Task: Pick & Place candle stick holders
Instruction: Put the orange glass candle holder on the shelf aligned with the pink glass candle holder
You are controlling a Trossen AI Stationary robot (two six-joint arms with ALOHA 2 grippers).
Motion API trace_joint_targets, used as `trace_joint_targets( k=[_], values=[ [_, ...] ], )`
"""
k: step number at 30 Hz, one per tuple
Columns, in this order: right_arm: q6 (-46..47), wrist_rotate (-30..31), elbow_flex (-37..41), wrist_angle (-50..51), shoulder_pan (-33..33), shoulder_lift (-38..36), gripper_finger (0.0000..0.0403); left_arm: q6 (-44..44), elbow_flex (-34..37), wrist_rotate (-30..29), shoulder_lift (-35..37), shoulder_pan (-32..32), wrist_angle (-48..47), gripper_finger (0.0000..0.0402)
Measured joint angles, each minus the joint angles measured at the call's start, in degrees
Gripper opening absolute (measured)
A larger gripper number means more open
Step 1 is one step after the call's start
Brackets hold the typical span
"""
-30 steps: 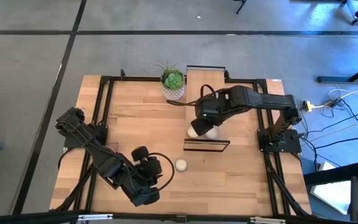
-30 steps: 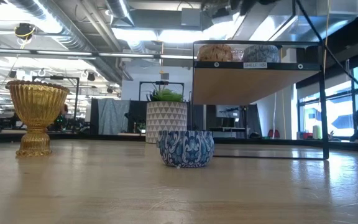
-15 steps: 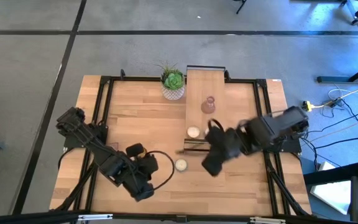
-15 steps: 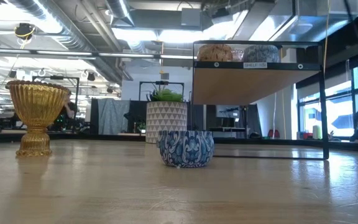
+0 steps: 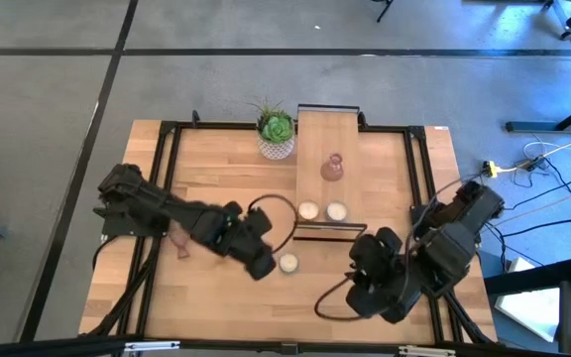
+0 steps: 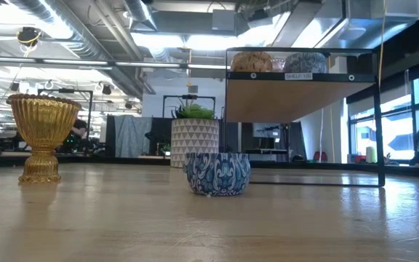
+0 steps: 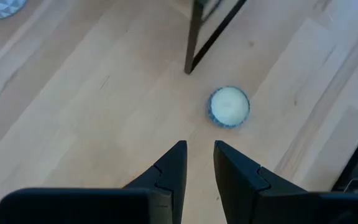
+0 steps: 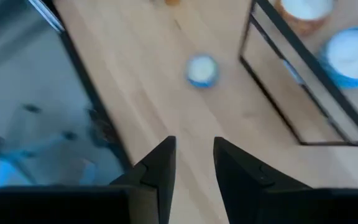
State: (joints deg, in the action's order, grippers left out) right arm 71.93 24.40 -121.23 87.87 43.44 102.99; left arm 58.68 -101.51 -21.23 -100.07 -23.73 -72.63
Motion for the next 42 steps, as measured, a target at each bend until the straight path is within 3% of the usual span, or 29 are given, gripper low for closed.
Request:
trace_joint_targets(
  k=[5, 10, 14, 18, 26, 32, 42],
  values=[
    [-1.9, 0.8, 6.1, 2.0, 1.9, -1.6, 0.011, -3.7, 0.0, 6.6, 0.0, 6.3, 1.1, 0.0074],
    [5.8, 5.4, 19.4, 1.7, 6.0, -12.7, 0.011, -3.8, 0.0, 9.2, 0.0, 10.5, 1.0, 0.0074],
    [9.4, 9.3, 32.5, -7.7, 7.6, -19.4, 0.011, -2.1, 0.0, 9.4, 0.0, 11.9, 1.0, 0.0074],
    [8.1, 10.8, 40.3, -16.1, 7.6, -24.0, 0.011, -3.4, 0.0, 10.9, 0.0, 12.9, -1.3, 0.0074],
    [6.9, 13.2, 42.2, -16.2, 5.4, -26.2, 0.011, -4.4, 0.0, 14.3, 0.0, 18.5, -17.5, 0.0074],
    [6.6, 13.1, 42.2, -17.0, 5.2, -26.2, 0.011, -8.0, 2.6, 23.8, 2.0, 19.6, -16.3, 0.0074],
    [6.7, 13.5, 42.2, -16.7, 5.2, -26.2, 0.0111, -3.5, 15.6, 23.4, 6.5, 16.3, -17.2, 0.0074]
  ],
)
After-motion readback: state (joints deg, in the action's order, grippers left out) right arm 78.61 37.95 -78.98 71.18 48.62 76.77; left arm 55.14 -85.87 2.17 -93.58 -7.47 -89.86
